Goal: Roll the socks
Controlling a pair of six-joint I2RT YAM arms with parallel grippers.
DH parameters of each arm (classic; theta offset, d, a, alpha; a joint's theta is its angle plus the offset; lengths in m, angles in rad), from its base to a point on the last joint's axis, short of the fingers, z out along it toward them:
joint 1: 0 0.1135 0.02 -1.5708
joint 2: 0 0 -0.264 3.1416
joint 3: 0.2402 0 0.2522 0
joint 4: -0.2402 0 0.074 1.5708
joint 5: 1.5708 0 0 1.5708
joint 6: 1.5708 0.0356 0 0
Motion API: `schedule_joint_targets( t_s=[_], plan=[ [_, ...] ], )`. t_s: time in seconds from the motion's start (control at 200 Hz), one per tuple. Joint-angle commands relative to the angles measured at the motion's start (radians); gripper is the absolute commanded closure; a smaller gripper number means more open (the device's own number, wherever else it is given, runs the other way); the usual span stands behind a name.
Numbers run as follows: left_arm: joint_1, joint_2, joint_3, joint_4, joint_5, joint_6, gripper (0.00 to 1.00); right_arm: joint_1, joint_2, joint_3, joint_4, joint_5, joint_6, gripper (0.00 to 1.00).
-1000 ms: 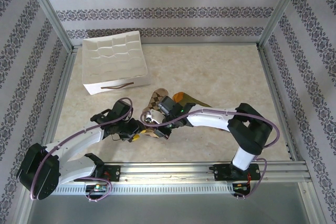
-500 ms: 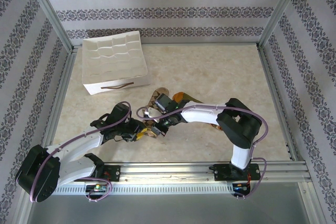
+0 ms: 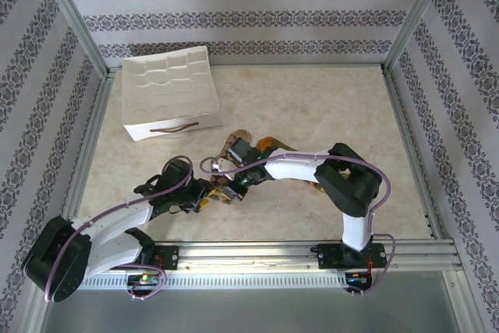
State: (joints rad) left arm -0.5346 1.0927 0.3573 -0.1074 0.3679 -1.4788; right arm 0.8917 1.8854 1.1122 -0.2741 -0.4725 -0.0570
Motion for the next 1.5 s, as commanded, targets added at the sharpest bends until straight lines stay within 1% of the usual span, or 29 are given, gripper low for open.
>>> schedule_joint_targets(
  t_s=[0.0,0.09,0.145,0.28,0.34,0.48,0.57,0.595,0.669,0.734,0.824,0.874,0.894,0.964,1.059,1.209,1.394,1.494],
  plan=[
    [0.001,0.045,-0.004,0.124,-0.025,-0.015,0.56,-0.011,0.022,0.021,-0.014,-0.011,0.007,1.0],
    [0.001,0.072,-0.005,0.157,-0.03,-0.015,0.54,-0.013,0.025,0.021,-0.011,-0.014,0.012,1.0],
    [0.002,0.092,0.006,0.139,-0.028,-0.007,0.54,-0.013,0.025,0.019,-0.008,-0.015,0.013,1.0],
    [0.002,0.148,0.023,0.05,-0.017,-0.003,0.65,-0.015,0.023,0.017,-0.005,-0.018,0.013,1.0],
    [0.001,0.168,0.023,0.01,-0.022,-0.007,0.68,-0.015,0.018,0.014,0.002,-0.021,0.008,1.0],
    [0.002,0.201,0.029,-0.076,-0.038,-0.021,0.81,-0.012,-0.002,-0.005,0.027,-0.025,-0.022,1.0],
    [0.004,0.214,0.027,-0.103,-0.043,-0.037,0.87,-0.003,-0.028,-0.025,0.042,-0.012,-0.071,0.88],
    [0.004,0.218,0.026,-0.104,-0.04,-0.041,0.88,0.0,-0.038,-0.034,0.046,-0.005,-0.092,0.83],
    [0.011,0.231,0.025,-0.115,-0.031,-0.048,0.93,0.017,-0.09,-0.074,0.079,0.046,-0.167,0.72],
    [0.019,0.23,0.027,-0.13,-0.023,-0.05,0.95,0.038,-0.177,-0.16,0.173,0.117,-0.242,0.65],
    [0.033,0.222,0.029,-0.151,-0.01,-0.053,0.96,0.079,-0.317,-0.332,0.372,0.233,-0.377,0.5],
    [0.048,0.222,0.033,-0.162,0.004,-0.048,0.96,0.11,-0.366,-0.404,0.446,0.295,-0.451,0.42],
    [0.051,0.223,0.035,-0.167,0.007,-0.044,0.96,0.121,-0.378,-0.423,0.462,0.317,-0.474,0.41],
    [0.071,0.226,0.047,-0.184,0.019,-0.029,0.96,0.162,-0.394,-0.442,0.453,0.384,-0.533,0.39],
    [0.092,0.243,0.059,-0.187,0.04,-0.012,0.96,0.218,-0.372,-0.444,0.467,0.482,-0.608,0.39],
    [0.117,0.291,0.094,-0.199,0.073,0.03,0.96,0.274,-0.258,-0.383,0.51,0.625,-0.698,0.4],
    [0.124,0.322,0.118,-0.208,0.085,0.052,0.96,0.286,-0.129,-0.296,0.517,0.674,-0.725,0.45],
    [0.127,0.32,0.123,-0.212,0.087,0.062,0.97,0.279,-0.067,-0.272,0.527,0.733,-0.719,0.52]
  ],
)
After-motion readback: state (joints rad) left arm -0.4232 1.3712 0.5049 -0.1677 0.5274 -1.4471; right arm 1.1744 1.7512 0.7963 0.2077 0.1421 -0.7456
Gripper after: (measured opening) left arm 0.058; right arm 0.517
